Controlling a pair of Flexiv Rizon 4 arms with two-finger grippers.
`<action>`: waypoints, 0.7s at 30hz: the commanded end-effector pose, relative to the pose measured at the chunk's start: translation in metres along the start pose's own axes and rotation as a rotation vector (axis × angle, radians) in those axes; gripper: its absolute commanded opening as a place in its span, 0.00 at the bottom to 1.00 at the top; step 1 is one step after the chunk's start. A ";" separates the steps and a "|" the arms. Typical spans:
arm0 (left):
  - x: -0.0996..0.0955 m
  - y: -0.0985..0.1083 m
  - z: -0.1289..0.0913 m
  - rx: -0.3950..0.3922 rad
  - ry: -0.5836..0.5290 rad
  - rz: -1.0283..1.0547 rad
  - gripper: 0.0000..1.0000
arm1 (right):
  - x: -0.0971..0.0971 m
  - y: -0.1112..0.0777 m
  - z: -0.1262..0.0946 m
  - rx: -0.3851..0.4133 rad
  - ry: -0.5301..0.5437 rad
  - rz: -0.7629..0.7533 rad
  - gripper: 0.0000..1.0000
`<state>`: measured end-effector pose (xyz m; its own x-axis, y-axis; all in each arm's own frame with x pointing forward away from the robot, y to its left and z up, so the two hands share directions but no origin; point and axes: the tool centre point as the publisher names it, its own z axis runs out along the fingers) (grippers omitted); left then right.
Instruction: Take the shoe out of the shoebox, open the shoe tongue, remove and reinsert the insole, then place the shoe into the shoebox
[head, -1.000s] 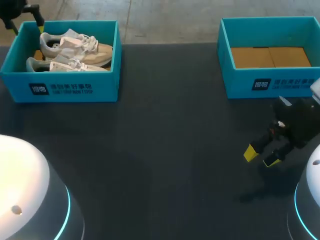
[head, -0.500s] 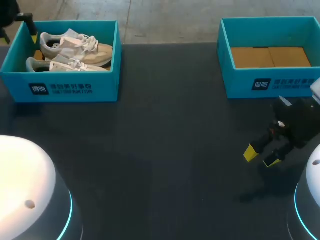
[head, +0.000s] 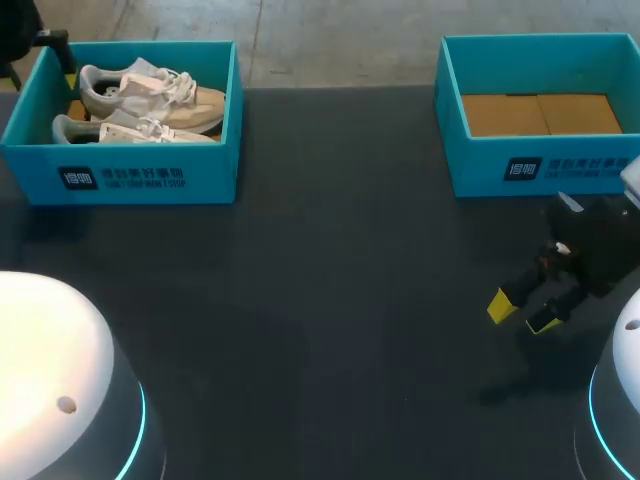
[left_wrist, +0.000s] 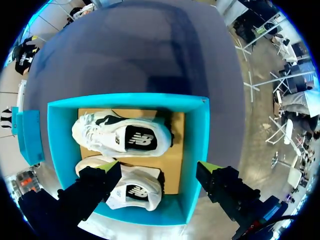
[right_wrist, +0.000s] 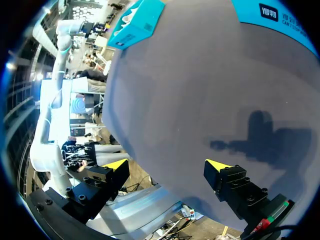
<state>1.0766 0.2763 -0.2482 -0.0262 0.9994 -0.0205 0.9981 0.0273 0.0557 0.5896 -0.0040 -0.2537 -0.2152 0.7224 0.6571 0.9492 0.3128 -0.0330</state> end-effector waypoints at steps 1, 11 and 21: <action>0.000 -0.005 0.012 0.016 -0.005 0.025 1.00 | 0.000 -0.001 0.001 -0.001 -0.003 0.002 1.00; -0.003 -0.013 0.032 0.065 -0.006 0.038 1.00 | 0.000 -0.001 0.001 -0.001 -0.003 0.002 1.00; -0.003 -0.020 0.050 0.094 -0.002 0.027 1.00 | 0.000 -0.001 0.001 -0.001 -0.003 0.002 1.00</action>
<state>1.0565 0.2721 -0.2940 0.0045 0.9997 -0.0238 0.9994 -0.0053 -0.0352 0.5896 -0.0040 -0.2537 -0.2151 0.7224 0.6571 0.9493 0.3127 -0.0330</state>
